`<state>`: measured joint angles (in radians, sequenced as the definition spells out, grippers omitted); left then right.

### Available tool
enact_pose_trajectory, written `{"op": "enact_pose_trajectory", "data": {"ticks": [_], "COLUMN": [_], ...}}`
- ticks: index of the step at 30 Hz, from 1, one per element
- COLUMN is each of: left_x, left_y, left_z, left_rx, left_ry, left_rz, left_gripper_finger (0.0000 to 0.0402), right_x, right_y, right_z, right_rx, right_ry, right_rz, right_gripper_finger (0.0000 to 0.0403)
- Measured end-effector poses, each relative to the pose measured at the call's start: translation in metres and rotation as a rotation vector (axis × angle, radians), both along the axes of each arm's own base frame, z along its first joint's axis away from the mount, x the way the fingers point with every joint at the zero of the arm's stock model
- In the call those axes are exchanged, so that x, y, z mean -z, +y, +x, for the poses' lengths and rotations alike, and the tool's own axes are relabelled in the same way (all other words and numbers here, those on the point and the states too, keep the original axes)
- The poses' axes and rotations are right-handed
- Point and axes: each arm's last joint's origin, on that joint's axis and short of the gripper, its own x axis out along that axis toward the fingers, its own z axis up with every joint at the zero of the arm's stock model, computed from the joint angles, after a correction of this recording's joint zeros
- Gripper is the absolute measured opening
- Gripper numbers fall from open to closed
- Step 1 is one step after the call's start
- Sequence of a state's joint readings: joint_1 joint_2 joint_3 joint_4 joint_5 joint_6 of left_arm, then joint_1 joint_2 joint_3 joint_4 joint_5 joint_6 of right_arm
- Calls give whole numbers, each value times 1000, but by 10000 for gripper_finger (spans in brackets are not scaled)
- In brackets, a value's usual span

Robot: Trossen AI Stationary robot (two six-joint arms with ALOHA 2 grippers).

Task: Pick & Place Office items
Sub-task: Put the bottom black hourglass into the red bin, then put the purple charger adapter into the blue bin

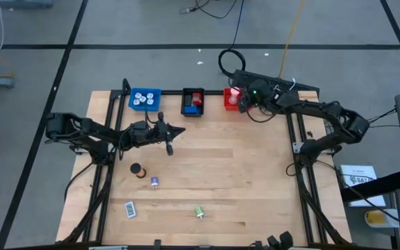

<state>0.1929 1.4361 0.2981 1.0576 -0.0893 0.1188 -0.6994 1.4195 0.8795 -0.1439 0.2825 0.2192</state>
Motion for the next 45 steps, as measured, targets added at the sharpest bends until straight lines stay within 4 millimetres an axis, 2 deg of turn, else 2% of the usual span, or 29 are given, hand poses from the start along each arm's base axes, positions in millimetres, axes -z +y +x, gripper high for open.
{"op": "enact_pose_trajectory", "data": {"ticks": [6,11,18,23,27,30,34,40,45], "left_x": [0,0,0,0,0,0,0,0,0], "left_y": [0,0,0,0,0,0,0,0,0], "left_z": [0,0,0,0,0,0,0,0,0], "left_rx": [0,0,0,0,0,1,1,1,1], "left_ry": [0,0,-1,-1,-1,-1,-1,-1,-1], "left_rz": [0,0,0,0,1,1,1,1,1], "left_gripper_finger": [4,18,4,18,13,4,16,7,13], "right_x": [11,16,16,16,16,16,14,3,-25], "right_y": [-4,-6,-8,-9,-9,-9,-10,-7,5], "right_z": [3,6,4,4,4,4,5,3,-2], "right_rx": [-4,-4,12,11,11,11,11,-9,-47], "right_ry": [31,31,28,30,30,27,10,-3,-60], "right_rz": [23,23,25,23,22,20,5,-40,-116], "right_gripper_finger": [202,202,224,225,228,236,251,272,260]}}
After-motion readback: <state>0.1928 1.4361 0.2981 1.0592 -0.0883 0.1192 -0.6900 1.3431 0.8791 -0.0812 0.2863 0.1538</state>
